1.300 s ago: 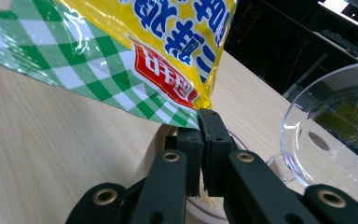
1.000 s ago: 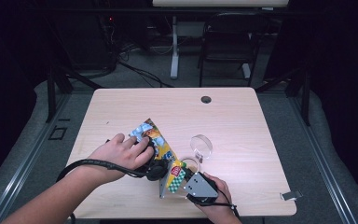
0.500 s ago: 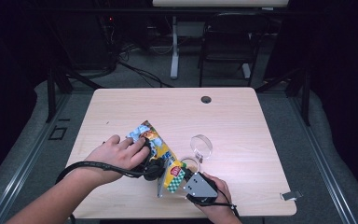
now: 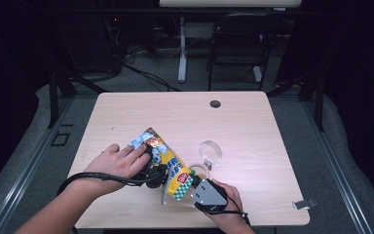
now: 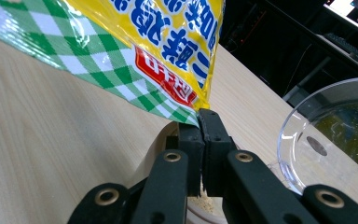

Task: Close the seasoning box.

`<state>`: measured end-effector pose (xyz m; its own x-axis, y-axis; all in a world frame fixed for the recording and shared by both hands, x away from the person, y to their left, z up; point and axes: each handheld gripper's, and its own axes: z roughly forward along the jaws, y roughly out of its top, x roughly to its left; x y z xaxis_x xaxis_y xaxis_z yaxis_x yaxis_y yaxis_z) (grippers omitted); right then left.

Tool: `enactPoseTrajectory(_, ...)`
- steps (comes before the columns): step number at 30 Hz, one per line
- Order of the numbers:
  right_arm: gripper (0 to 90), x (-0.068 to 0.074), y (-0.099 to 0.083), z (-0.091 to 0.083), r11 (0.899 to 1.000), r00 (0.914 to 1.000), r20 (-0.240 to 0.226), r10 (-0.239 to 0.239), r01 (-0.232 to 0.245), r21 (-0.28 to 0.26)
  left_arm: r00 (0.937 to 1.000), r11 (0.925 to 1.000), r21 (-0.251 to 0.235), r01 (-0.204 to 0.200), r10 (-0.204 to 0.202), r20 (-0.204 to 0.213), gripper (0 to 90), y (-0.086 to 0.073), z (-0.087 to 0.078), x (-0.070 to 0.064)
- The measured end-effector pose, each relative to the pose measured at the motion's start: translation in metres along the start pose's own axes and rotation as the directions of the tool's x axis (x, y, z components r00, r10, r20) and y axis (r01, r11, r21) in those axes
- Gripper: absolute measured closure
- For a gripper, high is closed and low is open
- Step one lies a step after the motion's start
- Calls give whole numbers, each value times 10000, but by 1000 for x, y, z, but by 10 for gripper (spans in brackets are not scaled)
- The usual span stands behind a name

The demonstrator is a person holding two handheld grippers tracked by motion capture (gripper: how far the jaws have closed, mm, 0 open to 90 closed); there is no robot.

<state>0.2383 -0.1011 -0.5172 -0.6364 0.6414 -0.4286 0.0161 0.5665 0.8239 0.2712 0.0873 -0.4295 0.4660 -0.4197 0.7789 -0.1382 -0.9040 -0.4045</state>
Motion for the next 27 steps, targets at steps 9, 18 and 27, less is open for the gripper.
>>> enactPoseTrajectory(9, 891, 1, 3, 1, 9991, 9992, 14, -392, 392, 139, 9961, 9956, -327, 876, -871, 169, 816, -7, 8, -11)
enactPoseTrajectory(18, 893, 1, 4, 1, 9981, 9983, 28, -574, 573, 216, 9883, 9879, -501, 1471, -1448, 470, 814, -9, 14, -20)
enactPoseTrajectory(27, 896, 1, 2, 2, 9980, 9983, 49, -577, 575, 255, 9783, 9782, -581, 1995, -1954, 688, 812, -9, 21, -30)
